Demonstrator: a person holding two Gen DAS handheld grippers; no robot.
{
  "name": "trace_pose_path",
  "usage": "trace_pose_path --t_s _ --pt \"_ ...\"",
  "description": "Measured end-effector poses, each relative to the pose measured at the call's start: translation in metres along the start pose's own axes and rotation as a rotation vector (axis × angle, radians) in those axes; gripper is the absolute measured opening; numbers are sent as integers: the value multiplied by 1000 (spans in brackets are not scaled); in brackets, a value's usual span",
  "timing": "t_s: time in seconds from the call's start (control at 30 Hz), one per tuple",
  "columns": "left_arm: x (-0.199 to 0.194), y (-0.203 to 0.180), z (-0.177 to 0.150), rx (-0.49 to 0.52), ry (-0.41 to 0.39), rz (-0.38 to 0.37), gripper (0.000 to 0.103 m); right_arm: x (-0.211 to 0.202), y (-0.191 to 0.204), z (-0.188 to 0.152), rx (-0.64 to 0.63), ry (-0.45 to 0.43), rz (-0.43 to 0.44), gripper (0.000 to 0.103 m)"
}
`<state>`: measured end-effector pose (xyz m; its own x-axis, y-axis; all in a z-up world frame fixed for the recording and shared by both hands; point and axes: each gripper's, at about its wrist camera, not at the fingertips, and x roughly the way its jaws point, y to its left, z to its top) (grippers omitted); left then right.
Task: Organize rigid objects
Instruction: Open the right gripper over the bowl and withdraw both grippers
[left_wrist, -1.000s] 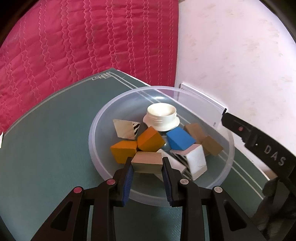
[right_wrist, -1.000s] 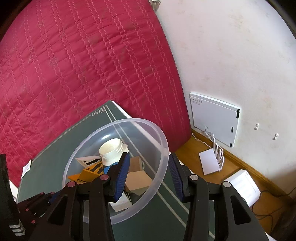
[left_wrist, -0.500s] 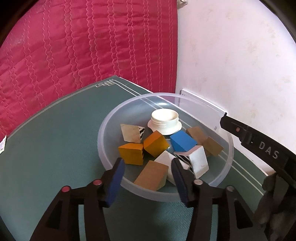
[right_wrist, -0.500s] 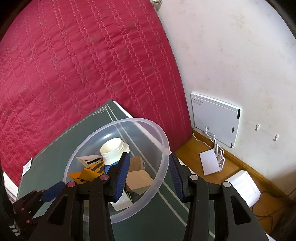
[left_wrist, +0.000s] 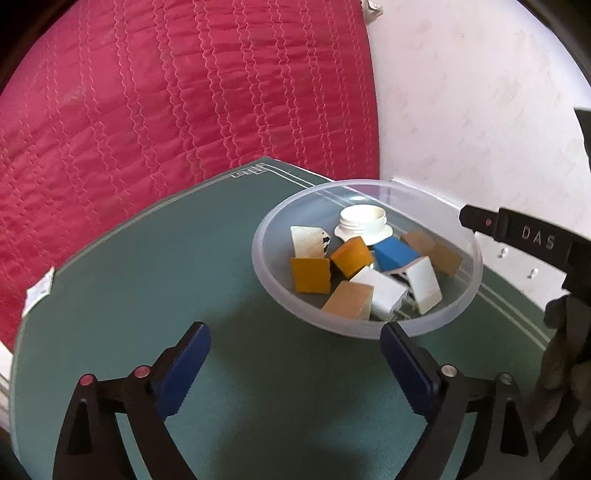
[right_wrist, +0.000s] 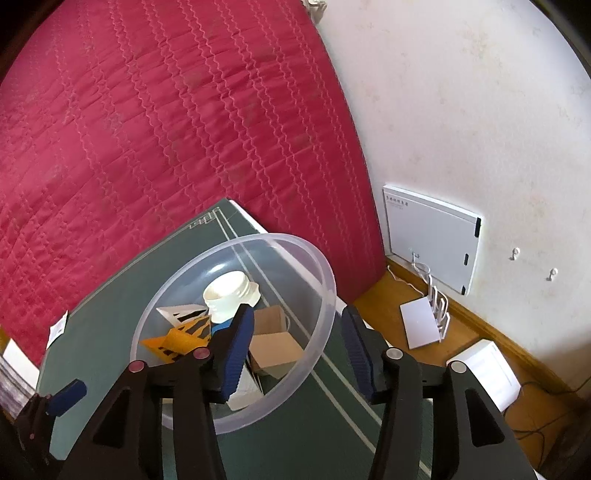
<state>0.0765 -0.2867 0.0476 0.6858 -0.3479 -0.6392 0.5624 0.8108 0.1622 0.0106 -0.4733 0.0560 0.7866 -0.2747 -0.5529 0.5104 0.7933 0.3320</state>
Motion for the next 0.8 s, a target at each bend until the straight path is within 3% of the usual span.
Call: trace_pose_path --t_s 0.27,0.47,0.8 --pt "-13 -4 -5 5 -15 85 102 -14 9 -9 -92 -15 9 77" --pt "-20 5 -3 -41 -32 135 102 -23 17 -17 -166 -22 19 88" --pt "-19 8 -4 -40 -47 207 102 -29 26 -30 -263 -10 19 92"
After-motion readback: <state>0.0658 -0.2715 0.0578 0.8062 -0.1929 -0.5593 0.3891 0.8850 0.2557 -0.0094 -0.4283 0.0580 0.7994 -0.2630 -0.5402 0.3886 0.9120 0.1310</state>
